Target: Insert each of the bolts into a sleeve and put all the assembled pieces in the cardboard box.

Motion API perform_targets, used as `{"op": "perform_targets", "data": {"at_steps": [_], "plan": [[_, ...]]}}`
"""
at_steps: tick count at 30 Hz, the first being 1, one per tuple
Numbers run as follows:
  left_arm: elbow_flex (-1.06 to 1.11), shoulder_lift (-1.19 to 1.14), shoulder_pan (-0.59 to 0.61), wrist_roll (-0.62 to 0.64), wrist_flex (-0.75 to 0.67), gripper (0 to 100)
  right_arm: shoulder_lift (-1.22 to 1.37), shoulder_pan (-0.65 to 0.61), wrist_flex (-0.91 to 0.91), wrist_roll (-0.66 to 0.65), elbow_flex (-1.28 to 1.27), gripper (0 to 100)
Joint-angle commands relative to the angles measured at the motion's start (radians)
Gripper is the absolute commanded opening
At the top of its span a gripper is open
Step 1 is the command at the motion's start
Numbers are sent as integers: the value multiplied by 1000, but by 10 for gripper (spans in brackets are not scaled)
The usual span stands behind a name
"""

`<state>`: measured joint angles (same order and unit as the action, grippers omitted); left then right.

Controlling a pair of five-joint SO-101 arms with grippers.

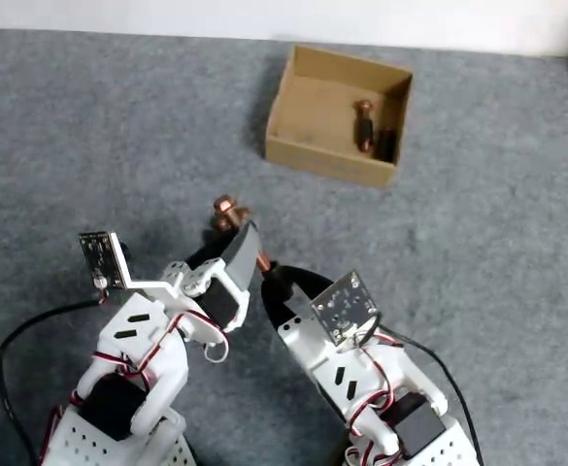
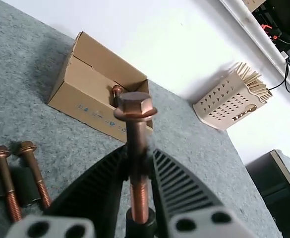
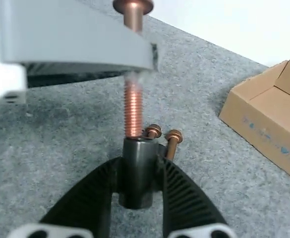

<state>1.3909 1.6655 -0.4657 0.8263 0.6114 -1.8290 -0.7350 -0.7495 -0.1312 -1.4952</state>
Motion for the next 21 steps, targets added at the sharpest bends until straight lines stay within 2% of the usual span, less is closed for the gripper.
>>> {"op": "perform_targets", "data": {"at_steps": [1, 17, 21], "plan": [[-16, -7, -28, 8, -18, 4, -12, -25, 4, 11, 19, 4], [-13, -7, -31, 9, -12, 4, -12, -51, -35, -40, 25, 4], [-13, -7, -41, 6, 12, 4, -12, -50, -35, -112, 25, 4]]}}
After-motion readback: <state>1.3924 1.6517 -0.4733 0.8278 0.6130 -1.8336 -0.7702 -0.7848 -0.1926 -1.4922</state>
